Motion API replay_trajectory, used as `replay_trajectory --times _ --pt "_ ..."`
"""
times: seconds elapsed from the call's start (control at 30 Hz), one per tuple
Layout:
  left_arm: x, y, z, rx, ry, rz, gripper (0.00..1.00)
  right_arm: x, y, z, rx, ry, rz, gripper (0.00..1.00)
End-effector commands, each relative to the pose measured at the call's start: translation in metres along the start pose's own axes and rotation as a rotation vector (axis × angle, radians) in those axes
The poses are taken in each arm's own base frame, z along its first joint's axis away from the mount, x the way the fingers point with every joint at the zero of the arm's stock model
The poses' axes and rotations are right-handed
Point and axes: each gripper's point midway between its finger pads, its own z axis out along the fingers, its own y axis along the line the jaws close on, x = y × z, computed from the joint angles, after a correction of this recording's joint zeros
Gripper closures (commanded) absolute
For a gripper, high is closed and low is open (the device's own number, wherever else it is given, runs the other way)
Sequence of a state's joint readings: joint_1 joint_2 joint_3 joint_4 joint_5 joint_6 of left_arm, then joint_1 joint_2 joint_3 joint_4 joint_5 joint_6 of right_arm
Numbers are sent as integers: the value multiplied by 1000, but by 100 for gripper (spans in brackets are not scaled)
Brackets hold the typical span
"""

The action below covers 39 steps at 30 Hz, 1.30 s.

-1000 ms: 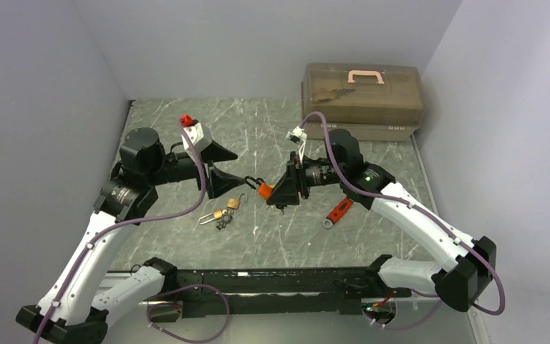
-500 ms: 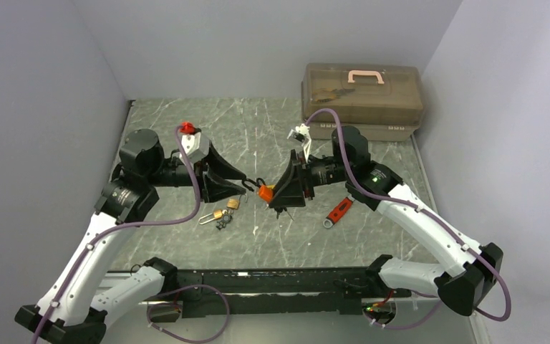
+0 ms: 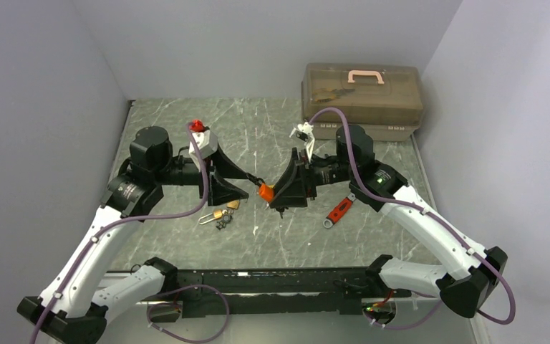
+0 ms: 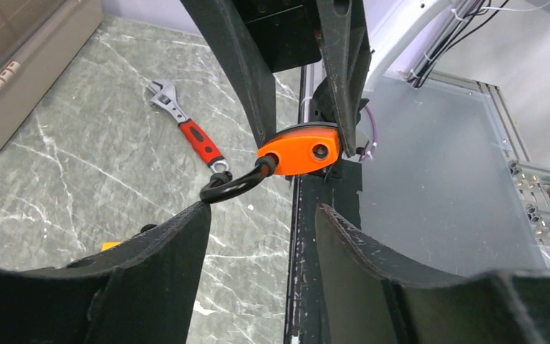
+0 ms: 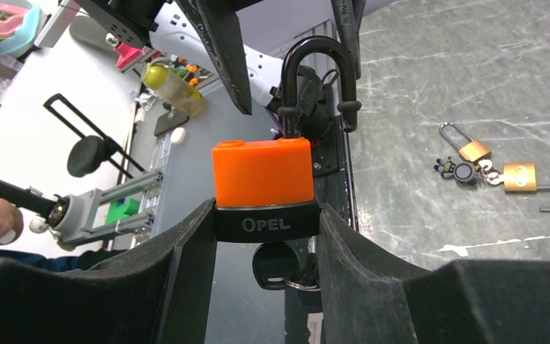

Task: Lock with the key
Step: Lock the lock.

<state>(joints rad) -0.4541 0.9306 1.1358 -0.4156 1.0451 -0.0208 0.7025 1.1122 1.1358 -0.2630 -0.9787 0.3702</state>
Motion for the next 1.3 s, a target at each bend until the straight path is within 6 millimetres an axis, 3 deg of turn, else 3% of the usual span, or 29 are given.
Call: replay_trajectory --times 0.0,0.1,0.33,0.67,0.83,1.0,1.13,1.27 --pt "-21 -9 -5 -7 -26 54 35 -24 24 -6 -41 -44 -117 99" --pt "-28 -8 -12 -59 -42 124 28 -21 24 -5 -51 -36 -108 99" --pt "-32 -5 -15 -93 -39 179 24 -20 32 -3 -81 -26 -111 99" --pt "-19 -2 -1 11 4 123 37 -23 38 -3 -78 -28 -132 99" --pt "-16 -9 0 35 0 108 55 -21 31 -2 -44 -25 -132 99" --pt "-14 -20 -2 74 -5 103 59 -18 18 1 6 -18 -120 100" --pt "-7 -21 1 81 26 78 70 -22 13 2 29 -29 -125 100" --pt "1 -19 6 80 62 54 68 -24 13 2 33 -39 -135 100"
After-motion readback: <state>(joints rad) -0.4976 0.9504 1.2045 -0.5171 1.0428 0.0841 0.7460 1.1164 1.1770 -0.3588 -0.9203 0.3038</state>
